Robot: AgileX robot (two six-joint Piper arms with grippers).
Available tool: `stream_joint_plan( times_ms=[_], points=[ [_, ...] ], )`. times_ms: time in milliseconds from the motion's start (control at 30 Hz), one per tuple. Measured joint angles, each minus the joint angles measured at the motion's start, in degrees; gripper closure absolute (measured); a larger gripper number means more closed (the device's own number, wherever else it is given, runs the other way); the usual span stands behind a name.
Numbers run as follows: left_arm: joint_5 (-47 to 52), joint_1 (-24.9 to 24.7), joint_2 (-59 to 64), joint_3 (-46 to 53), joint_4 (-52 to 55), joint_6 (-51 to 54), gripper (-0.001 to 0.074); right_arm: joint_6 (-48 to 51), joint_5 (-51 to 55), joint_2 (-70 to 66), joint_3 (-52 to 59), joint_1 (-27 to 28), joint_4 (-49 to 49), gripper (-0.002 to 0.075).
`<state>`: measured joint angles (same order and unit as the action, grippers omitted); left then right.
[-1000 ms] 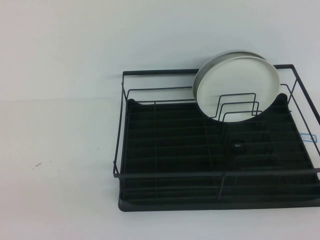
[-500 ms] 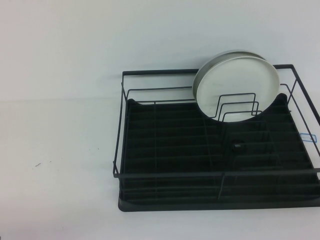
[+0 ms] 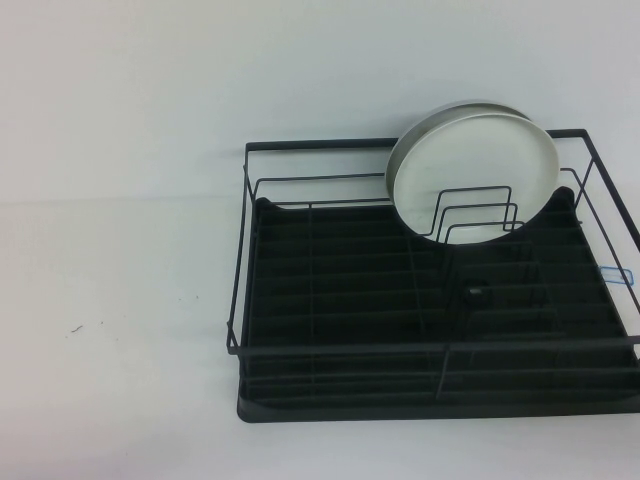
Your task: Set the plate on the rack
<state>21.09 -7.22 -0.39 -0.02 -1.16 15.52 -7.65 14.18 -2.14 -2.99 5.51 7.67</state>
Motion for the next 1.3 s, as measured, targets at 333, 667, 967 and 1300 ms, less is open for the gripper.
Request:
stream_joint_plan(
  times_ms=[333,667,967,1300],
  points=[
    [0.36,7.18,0.00,0.00,-0.11,0.28,0.0735,8.19,3.57,2.72,4.62,-1.60,-4.03,0.0708],
    [0.36,12.42,0.00,0.02,-0.11,0.52,0.0735,10.83,8.56,2.72,4.72,-1.69,-5.17,0.0708],
    [0.26,13.04,0.00,0.00,-0.11,0.52,0.0735,11.45,8.65,2.72,4.72,-1.69,-5.30,0.0708],
    [0.26,11.32,0.00,0.02,-0.11,0.52,0.0735,11.53,8.65,2.72,4.72,-1.69,-5.30,0.0708]
  ],
)
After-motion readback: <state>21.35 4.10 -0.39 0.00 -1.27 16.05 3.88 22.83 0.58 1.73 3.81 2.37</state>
